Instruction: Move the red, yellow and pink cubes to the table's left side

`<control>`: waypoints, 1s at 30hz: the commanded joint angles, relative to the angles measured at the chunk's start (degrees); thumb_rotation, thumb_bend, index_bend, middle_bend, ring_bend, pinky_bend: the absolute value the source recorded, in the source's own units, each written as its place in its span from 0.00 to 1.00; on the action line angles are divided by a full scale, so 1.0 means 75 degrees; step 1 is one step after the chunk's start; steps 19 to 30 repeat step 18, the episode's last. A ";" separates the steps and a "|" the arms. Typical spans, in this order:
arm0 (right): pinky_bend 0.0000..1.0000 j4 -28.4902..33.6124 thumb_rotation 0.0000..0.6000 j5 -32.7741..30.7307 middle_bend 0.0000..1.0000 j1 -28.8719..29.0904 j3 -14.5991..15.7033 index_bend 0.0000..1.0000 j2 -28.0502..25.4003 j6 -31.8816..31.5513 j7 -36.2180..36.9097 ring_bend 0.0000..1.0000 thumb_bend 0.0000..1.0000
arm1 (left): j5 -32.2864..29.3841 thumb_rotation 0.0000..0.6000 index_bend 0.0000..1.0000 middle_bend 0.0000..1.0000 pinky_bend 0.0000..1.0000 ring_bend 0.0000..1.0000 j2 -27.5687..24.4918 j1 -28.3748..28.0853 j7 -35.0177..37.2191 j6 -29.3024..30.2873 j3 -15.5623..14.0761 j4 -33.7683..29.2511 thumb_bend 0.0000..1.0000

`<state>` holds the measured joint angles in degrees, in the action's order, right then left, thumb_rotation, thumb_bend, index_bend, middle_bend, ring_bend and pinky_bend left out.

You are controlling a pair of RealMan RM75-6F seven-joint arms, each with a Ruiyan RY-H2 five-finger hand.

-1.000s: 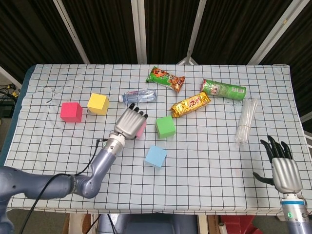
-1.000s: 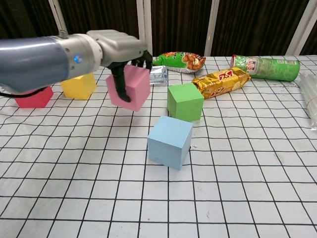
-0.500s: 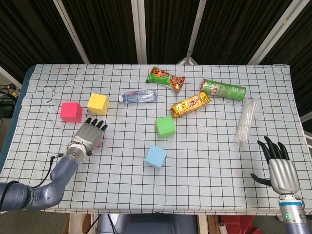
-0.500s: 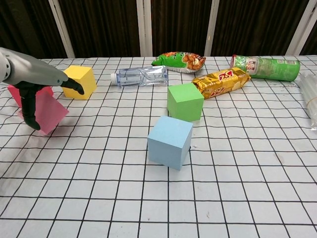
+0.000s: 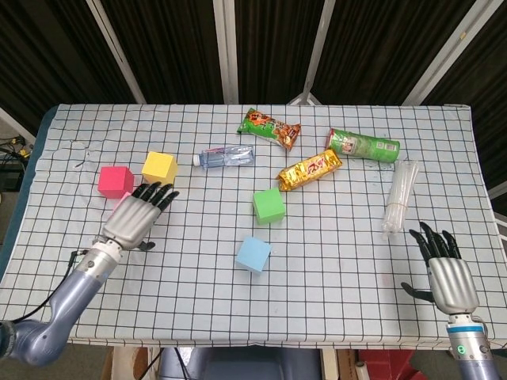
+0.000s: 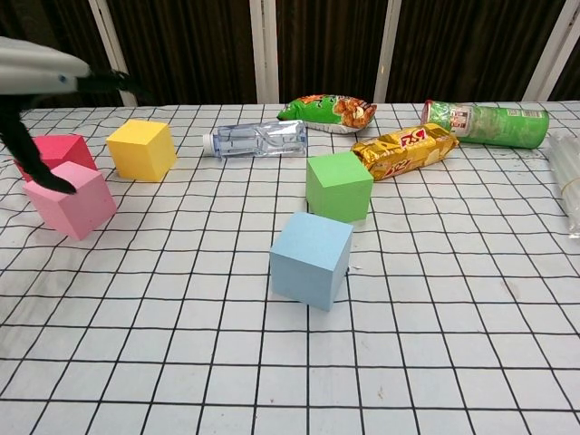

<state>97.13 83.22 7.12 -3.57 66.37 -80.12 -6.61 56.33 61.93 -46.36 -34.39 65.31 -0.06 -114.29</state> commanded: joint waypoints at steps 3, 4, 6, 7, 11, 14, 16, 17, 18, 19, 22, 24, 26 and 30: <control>0.00 0.0012 1.00 0.0142 0.03 -0.0009 0.0022 0.12 0.0054 -0.0111 -0.0070 0.12 0.06 | 0.3753 1.00 0.09 0.00 0.10 0.00 -0.0512 0.3549 0.3994 0.3838 -0.1206 0.1396 0.00; 0.00 0.0001 1.00 0.0177 0.03 -0.0016 0.0025 0.12 0.0071 -0.0149 -0.0090 0.12 0.06 | 0.3808 1.00 0.09 0.00 0.10 0.00 -0.0441 0.3821 0.4203 0.4023 -0.1314 0.1792 0.00; 0.00 -0.0019 1.00 0.0223 0.03 -0.0027 0.0037 0.12 0.0098 -0.0191 -0.0128 0.12 0.06 | 0.3858 1.00 0.09 0.00 0.09 0.00 -0.0318 0.4188 0.4324 0.4252 -0.1431 0.2259 0.00; 0.00 -0.0027 1.00 0.0235 0.03 -0.0029 0.0040 0.12 0.0108 -0.0201 -0.0141 0.12 0.06 | 0.3889 1.00 0.09 0.00 0.09 0.00 -0.0246 0.4325 0.4383 0.4379 -0.1439 0.2410 0.00; 0.00 -0.0089 1.00 0.0371 0.03 -0.0034 0.0055 0.12 0.0151 -0.0296 -0.0198 0.12 0.06 | 0.4000 1.00 0.10 0.00 0.09 0.00 0.0143 0.4908 0.4712 0.4954 -0.1370 0.2945 0.00; 0.00 -0.0146 1.00 0.0446 0.03 -0.0057 0.0049 0.12 0.0185 -0.0403 -0.0247 0.12 0.06 | 0.4087 1.00 0.10 0.00 0.09 0.00 0.0292 0.5086 0.4626 0.5115 -0.1269 0.3111 0.00; 0.00 -0.0168 1.00 0.0458 0.03 -0.0076 0.0041 0.12 0.0191 -0.0457 -0.0270 0.12 0.06 | 0.4179 1.00 0.10 0.00 0.09 0.00 0.0349 0.5163 0.4553 0.5170 -0.1214 0.3127 0.00; 0.00 -0.0161 1.00 0.0451 0.03 -0.0090 0.0034 0.12 0.0188 -0.0484 -0.0262 0.12 0.06 | 0.4183 1.00 0.10 0.00 0.09 0.00 0.0369 0.5205 0.4560 0.5139 -0.1196 0.3102 0.00; 0.00 -0.0160 1.00 0.0457 0.03 -0.0100 0.0028 0.12 0.0185 -0.0513 -0.0252 0.12 0.06 | 0.4171 1.00 0.10 0.00 0.09 0.00 0.0372 0.5228 0.4532 0.5088 -0.1165 0.3081 0.00; 0.00 -0.0160 1.00 0.0457 0.03 -0.0100 0.0028 0.12 0.0185 -0.0513 -0.0252 0.12 0.06 | 0.4171 1.00 0.10 0.00 0.09 0.00 0.0372 0.5228 0.4532 0.5088 -0.1165 0.3081 0.00; 0.00 -0.0160 1.00 0.0457 0.03 -0.0100 0.0028 0.12 0.0185 -0.0513 -0.0252 0.12 0.06 | 0.4171 1.00 0.10 0.00 0.09 0.00 0.0372 0.5228 0.4532 0.5088 -0.1165 0.3081 0.00; 0.00 -0.0160 1.00 0.0457 0.03 -0.0100 0.0028 0.12 0.0185 -0.0513 -0.0252 0.12 0.06 | 0.4171 1.00 0.10 0.00 0.09 0.00 0.0372 0.5228 0.4532 0.5088 -0.1165 0.3081 0.00; 0.00 -0.0160 1.00 0.0457 0.03 -0.0100 0.0028 0.12 0.0185 -0.0513 -0.0252 0.12 0.06 | 0.4171 1.00 0.10 0.00 0.09 0.00 0.0372 0.5228 0.4532 0.5088 -0.1165 0.3081 0.00; 0.00 -0.0160 1.00 0.0457 0.03 -0.0100 0.0028 0.12 0.0185 -0.0513 -0.0252 0.12 0.06 | 0.4171 1.00 0.10 0.00 0.09 0.00 0.0372 0.5228 0.4532 0.5088 -0.1165 0.3081 0.00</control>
